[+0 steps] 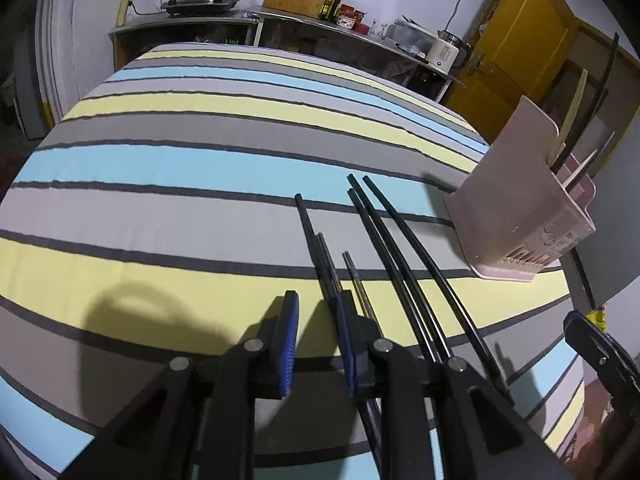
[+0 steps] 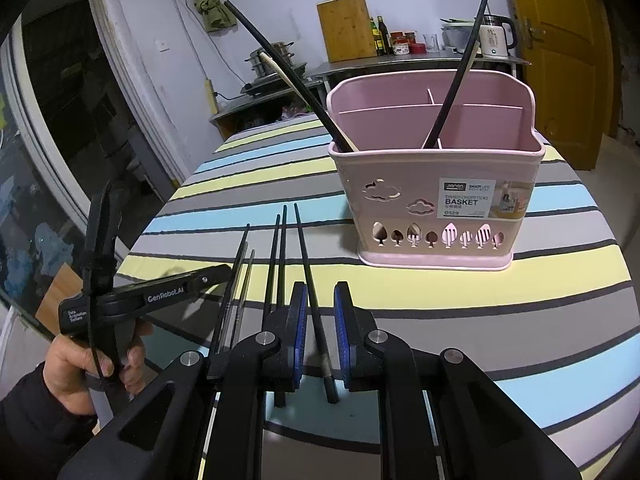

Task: Organize utensils
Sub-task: 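Bring both tools back down toward the remaining black chopsticks and metal sticks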

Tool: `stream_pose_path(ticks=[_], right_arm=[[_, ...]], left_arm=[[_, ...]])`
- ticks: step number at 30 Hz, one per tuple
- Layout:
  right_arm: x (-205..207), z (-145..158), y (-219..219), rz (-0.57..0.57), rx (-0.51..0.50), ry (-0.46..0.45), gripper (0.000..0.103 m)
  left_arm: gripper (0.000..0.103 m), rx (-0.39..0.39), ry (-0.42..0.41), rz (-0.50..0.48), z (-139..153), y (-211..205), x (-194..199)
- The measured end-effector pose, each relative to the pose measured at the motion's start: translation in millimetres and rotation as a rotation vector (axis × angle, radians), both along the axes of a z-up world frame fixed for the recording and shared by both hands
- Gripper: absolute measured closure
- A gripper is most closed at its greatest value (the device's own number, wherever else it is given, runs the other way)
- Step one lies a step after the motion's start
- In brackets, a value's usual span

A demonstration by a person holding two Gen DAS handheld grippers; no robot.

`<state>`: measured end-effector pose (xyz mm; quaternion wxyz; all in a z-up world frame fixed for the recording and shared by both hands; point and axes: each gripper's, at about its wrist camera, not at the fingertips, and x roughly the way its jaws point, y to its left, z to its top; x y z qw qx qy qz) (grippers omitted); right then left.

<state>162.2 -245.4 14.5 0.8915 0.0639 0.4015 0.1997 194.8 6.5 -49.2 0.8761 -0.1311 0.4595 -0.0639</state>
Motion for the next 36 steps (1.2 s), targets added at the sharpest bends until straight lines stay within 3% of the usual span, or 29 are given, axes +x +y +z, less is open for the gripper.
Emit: stream_pose_path(ticks=[13,18,34,36], right_arm=[[2,-6,10,0.027,-0.040,0.009,0.089],[15,-17,22,0.058,-0.086,0.021,0.089],[51,-55,61,0.134,-0.216,0.075,0.090],[50,-56,62,0.125,-0.231,0.077,0.096]], left_arm=[[0.081,0.089,-0.013,-0.007,1,-7,-3],[0.092,0.105,-0.002,-0.018,2,-6,-2],[0.094,0.085,0.013,-0.099,1,16,-4],[0.094,0.085,0.012,-0.100,0,17,-5]])
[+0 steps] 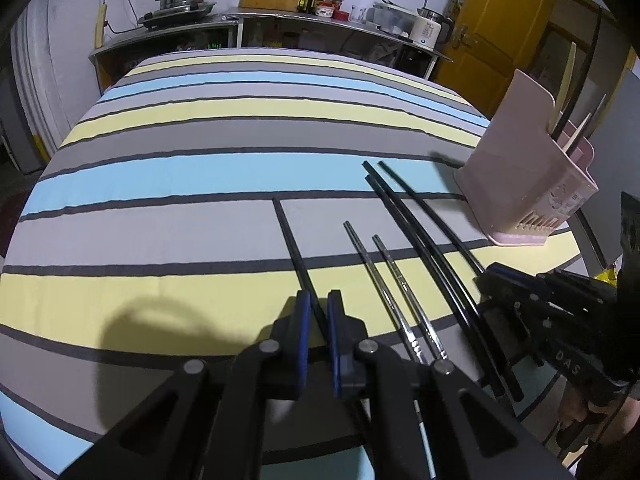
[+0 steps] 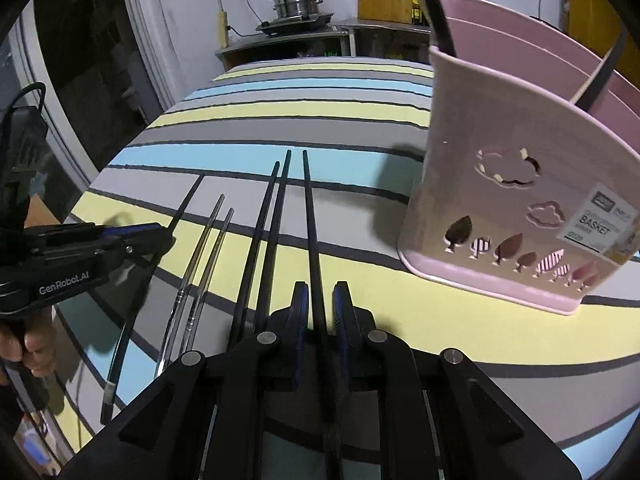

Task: Organize utensils
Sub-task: 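Bring both tools back down toward the remaining black chopsticks and metal sticks, then close the left tool on a black chopstick while the right tool grasps another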

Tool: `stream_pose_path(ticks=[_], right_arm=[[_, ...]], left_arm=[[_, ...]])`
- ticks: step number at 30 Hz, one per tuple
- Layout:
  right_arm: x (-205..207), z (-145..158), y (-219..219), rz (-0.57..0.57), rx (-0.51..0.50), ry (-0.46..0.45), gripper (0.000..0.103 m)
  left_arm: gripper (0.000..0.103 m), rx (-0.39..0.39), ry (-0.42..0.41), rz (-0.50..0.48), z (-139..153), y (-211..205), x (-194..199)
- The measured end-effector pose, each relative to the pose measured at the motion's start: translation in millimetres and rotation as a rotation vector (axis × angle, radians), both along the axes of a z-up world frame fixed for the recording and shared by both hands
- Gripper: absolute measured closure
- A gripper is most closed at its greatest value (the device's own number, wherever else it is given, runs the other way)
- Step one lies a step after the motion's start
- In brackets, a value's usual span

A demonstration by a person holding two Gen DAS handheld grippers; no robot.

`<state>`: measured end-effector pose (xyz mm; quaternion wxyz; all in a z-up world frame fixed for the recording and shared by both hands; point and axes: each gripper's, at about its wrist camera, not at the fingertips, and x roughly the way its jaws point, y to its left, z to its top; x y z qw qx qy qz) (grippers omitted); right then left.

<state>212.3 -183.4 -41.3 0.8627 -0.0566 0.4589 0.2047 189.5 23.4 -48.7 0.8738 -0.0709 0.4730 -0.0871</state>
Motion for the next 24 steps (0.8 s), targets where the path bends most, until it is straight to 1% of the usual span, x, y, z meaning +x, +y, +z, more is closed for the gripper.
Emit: stream_pose_path(ticks=[3,6,9,12,15,18,24], right_arm=[[-4,0,-5,-0.029,0.017,0.016,0.096],[-18,1,-20,-0.089,0.070,0.045,0.097],[-39,0,-34,-0.154,0.115,0.069,0.097],[-63,0,-42,-0.196,0.125,0.084,0.097],[-77,0,-47,-0.218,0.145,0.100,0.096],[-74,2,-47,-0.203,0.139,0.120,0.096],[-53,4,-40,-0.176,0.084,0.099,0.095]], left_arm=[[0.094,-0.003,0.000,-0.002,0,0,-4],[0.094,-0.010,0.002,-0.011,0,1,-10],[0.094,-0.017,0.010,-0.033,0,1,-19],[0.094,-0.026,0.018,-0.060,1,-1,-29],[0.094,-0.046,0.032,-0.071,1,-2,-36],[0.094,-0.062,0.038,-0.067,1,-2,-37],[0.094,-0.050,0.039,-0.022,1,-5,-36]])
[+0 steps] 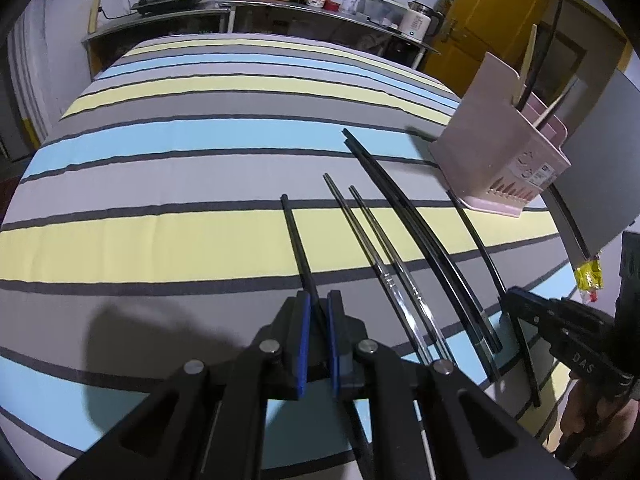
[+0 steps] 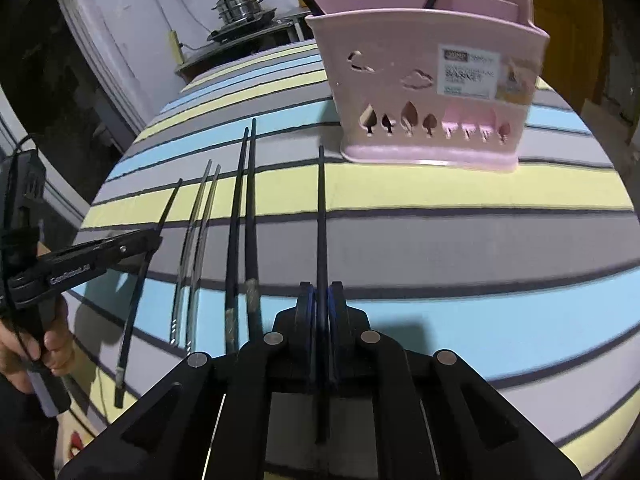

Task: Organize utensils
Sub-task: 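Close the left tool on a black chopstick while the right tool grasps another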

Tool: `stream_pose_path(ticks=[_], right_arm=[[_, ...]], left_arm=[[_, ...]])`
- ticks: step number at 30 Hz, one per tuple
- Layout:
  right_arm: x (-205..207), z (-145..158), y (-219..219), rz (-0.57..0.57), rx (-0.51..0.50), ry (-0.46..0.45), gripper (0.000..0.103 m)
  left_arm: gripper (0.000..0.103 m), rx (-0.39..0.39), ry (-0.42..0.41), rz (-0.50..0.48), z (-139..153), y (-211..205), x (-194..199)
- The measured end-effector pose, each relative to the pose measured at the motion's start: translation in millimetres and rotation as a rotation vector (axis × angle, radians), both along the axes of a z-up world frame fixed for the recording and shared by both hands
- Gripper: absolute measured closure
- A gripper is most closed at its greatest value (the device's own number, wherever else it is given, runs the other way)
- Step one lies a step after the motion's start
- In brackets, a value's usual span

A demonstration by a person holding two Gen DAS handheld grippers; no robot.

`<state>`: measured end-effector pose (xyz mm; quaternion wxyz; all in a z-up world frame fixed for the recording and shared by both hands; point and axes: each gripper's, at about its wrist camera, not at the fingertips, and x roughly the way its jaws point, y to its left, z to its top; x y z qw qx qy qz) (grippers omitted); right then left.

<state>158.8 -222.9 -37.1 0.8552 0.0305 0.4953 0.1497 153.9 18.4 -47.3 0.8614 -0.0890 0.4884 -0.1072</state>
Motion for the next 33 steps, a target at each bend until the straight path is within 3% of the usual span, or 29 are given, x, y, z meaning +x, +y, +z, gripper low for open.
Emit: stream_pose_path(ticks=[8,14,18,33], right_arm=[[29,-1,15,0.056,-0.055,-0.011,0.095],[41,-1,18,0.060,-0.046,0.002,0.096],[39,6,19,0.067,-0.033,0.000,0.097],[-19,91,-13,0.034,0.074,-0.192,0.097]], left_arm=[[0.093,0.033,-0.004,0.036,0,-6,6],[0.093,0.080,-0.003,0.030,1,-13,11],[0.096,0.064,0.007,0.014,5,-12,12],[0.097,-0.018,-0.160,-0.037,90,-8,-32]])
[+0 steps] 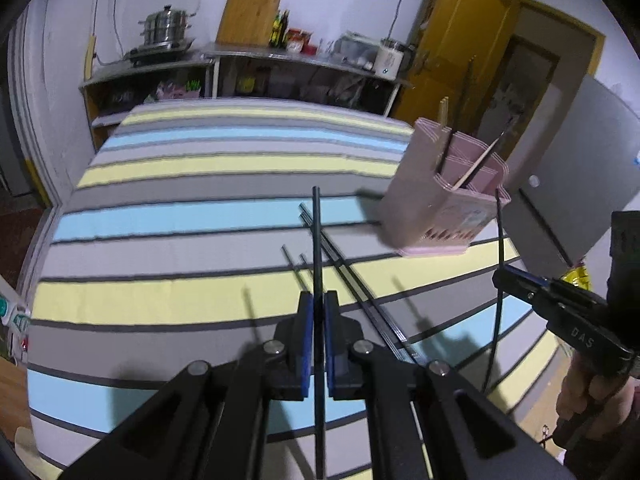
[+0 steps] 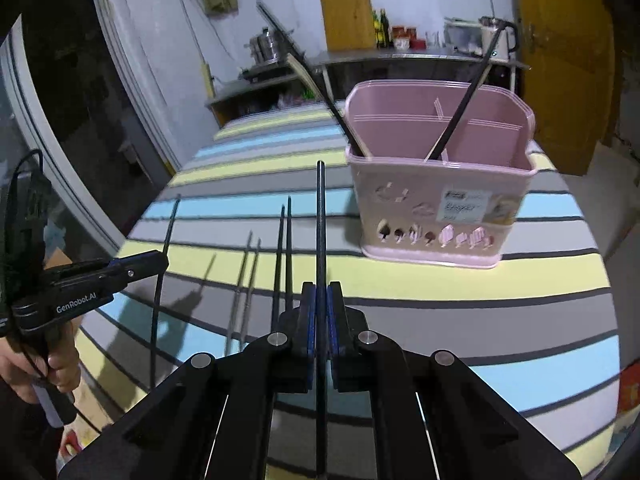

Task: Organize utensils
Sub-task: 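Close the left tool on a black chopstick while the right tool grasps another, then carry the black chopsticks into the pink basket and open both tools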

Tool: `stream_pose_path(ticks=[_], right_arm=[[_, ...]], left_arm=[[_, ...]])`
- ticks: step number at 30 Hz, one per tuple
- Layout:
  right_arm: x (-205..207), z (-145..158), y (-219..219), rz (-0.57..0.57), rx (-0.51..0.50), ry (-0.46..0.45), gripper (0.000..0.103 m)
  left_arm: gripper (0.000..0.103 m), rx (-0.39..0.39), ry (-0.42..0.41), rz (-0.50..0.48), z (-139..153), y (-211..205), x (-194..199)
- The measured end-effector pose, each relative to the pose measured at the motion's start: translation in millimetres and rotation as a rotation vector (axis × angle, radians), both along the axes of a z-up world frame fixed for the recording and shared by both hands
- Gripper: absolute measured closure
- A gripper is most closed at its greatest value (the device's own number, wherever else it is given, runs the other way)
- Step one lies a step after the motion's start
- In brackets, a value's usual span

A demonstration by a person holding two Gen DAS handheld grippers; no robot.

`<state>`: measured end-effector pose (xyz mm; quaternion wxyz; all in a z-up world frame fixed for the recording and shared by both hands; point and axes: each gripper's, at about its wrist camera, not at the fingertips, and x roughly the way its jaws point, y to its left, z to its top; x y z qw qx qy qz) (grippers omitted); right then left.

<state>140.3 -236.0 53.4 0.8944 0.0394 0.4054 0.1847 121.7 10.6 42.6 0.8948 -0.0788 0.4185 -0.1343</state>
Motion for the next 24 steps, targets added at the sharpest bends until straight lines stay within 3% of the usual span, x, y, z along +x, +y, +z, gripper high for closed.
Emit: stream_pose_path(ticks=[12,24], right_arm=[[-25,53,-38,-0.090,0.048,-0.133,0.097],[-26,76,-57,-0.144,0.081,-0.187,0.097]], left_arm=[[0.098,-0.051,-0.132,-0.089,66,-17,-14],[0.098,-0.083,-0.176,-0.163,102,-53,7]])
